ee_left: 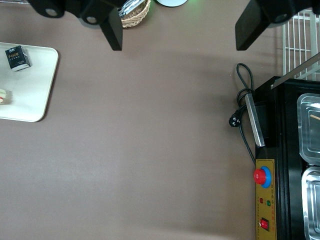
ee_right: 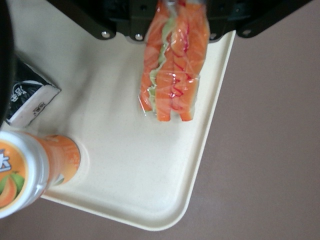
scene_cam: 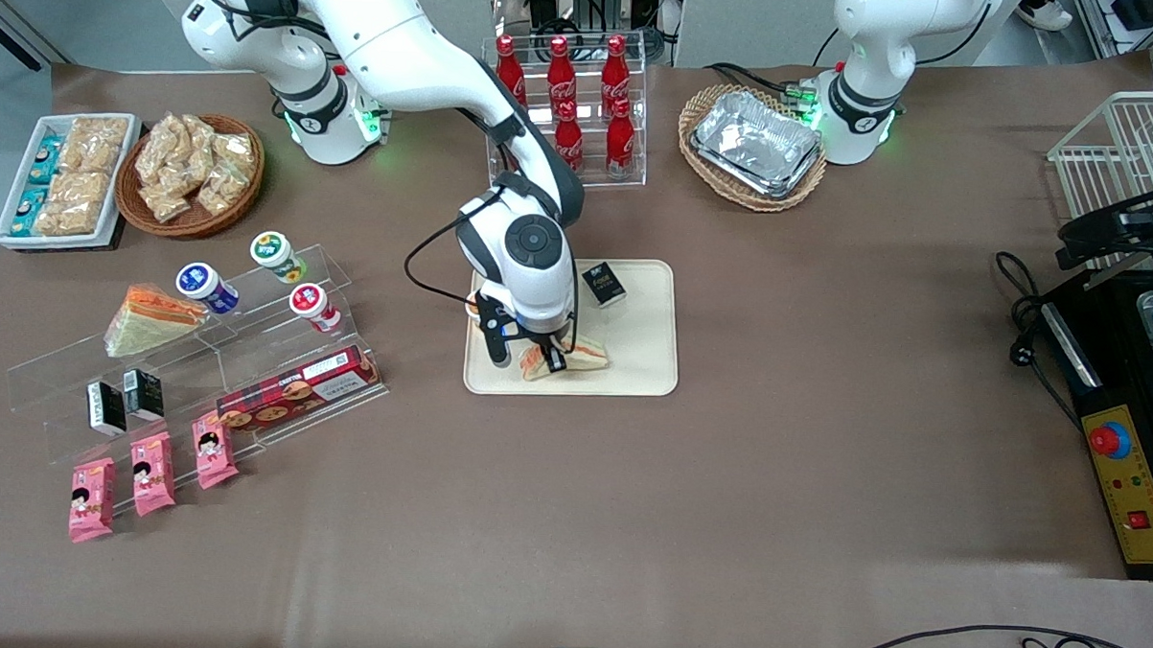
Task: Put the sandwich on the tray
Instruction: 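Lower the held sandwich onto the cream tray beside the black packets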
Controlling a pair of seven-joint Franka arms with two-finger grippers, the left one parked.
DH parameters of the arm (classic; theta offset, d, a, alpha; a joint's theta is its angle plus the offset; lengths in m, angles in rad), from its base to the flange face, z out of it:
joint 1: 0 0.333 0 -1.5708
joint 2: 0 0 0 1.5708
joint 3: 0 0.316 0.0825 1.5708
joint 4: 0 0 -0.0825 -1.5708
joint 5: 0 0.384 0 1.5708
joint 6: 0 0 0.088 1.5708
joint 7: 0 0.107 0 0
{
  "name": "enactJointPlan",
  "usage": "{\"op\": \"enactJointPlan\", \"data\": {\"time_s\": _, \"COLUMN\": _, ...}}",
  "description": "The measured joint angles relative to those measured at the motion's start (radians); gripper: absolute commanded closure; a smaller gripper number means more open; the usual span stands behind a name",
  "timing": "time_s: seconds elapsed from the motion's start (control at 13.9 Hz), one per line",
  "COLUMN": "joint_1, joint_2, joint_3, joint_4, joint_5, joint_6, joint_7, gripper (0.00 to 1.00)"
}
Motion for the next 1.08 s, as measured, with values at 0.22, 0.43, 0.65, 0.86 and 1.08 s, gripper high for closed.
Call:
{"op": "enactJointPlan", "data": {"time_s": 0.22, "joint_1": 0.01, "joint_2": 0.013, "joint_3": 0.0, "joint_4": 0.012, "joint_5": 0.0, "joint_6": 0.003, "joint_7": 0.021, "gripper": 1.0}}
{"op": "enactJointPlan", "data": {"time_s": 0.43, "joint_1": 0.011, "joint_2": 0.027, "joint_3": 0.0, "joint_4": 0.013, "joint_5": 0.0, "joint_6": 0.027, "joint_7": 0.033, "gripper": 1.0}}
{"op": "enactJointPlan", "data": {"time_s": 0.65, "joint_1": 0.011, "joint_2": 0.042, "joint_3": -0.002, "joint_4": 0.014, "joint_5": 0.0, "joint_6": 0.039, "joint_7": 0.038, "gripper": 0.41}}
{"op": "enactJointPlan", "data": {"time_s": 0.86, "joint_1": 0.012, "joint_2": 0.048, "joint_3": -0.002, "joint_4": 0.025, "joint_5": -0.013, "joint_6": 0.04, "joint_7": 0.037, "gripper": 0.0}}
{"op": "enactJointPlan", "data": {"time_s": 1.08, "joint_1": 0.017, "joint_2": 0.05, "joint_3": -0.002, "joint_4": 0.026, "joint_5": -0.056, "joint_6": 0.04, "joint_7": 0.037, "gripper": 0.0}}
